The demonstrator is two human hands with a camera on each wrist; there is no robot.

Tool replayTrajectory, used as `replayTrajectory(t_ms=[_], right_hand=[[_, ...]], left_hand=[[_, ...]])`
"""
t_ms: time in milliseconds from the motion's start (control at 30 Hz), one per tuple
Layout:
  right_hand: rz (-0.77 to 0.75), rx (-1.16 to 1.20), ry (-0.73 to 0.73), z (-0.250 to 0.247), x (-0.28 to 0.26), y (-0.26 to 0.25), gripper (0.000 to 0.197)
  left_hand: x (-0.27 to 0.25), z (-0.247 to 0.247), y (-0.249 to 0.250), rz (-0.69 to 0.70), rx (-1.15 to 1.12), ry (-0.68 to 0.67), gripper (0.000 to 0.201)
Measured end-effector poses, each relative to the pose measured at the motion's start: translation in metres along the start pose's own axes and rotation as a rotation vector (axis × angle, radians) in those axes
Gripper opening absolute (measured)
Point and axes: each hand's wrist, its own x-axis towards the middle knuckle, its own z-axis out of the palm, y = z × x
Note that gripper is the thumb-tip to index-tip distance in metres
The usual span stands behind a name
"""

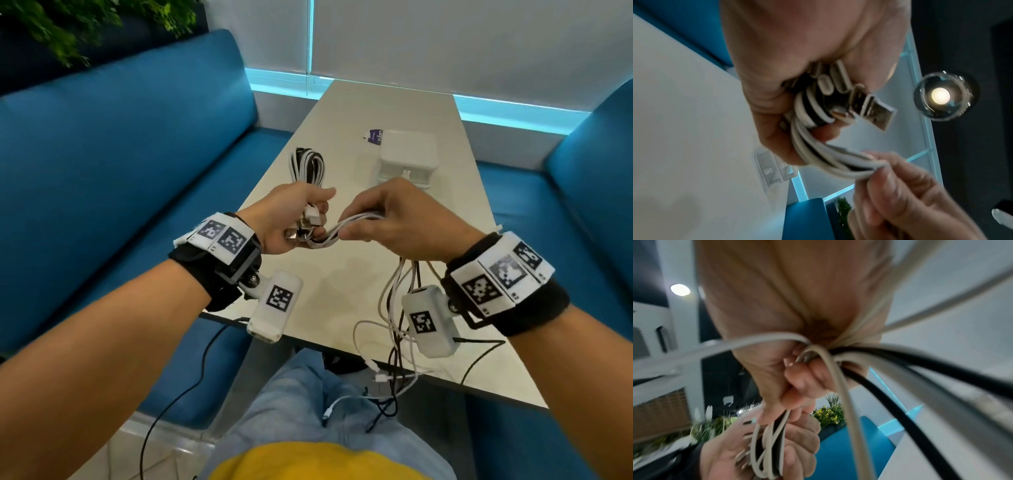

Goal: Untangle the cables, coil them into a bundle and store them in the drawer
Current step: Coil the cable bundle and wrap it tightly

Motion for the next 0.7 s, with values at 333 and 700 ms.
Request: replayTrajectory(t_ms=[333, 700], right_hand=[[0.163, 0.334, -0.076, 0.005, -0.003, 0.012, 0.01], [0.151, 0.464, 0.053, 0.006, 0.001, 0.021, 0.037]], left_hand=[[-0.011, 0.005, -0.008, -0.042, 0.129, -0.109, 0.038], [-0.019, 0.008, -0.008, -0.095, 0.34, -0.322, 0.039]])
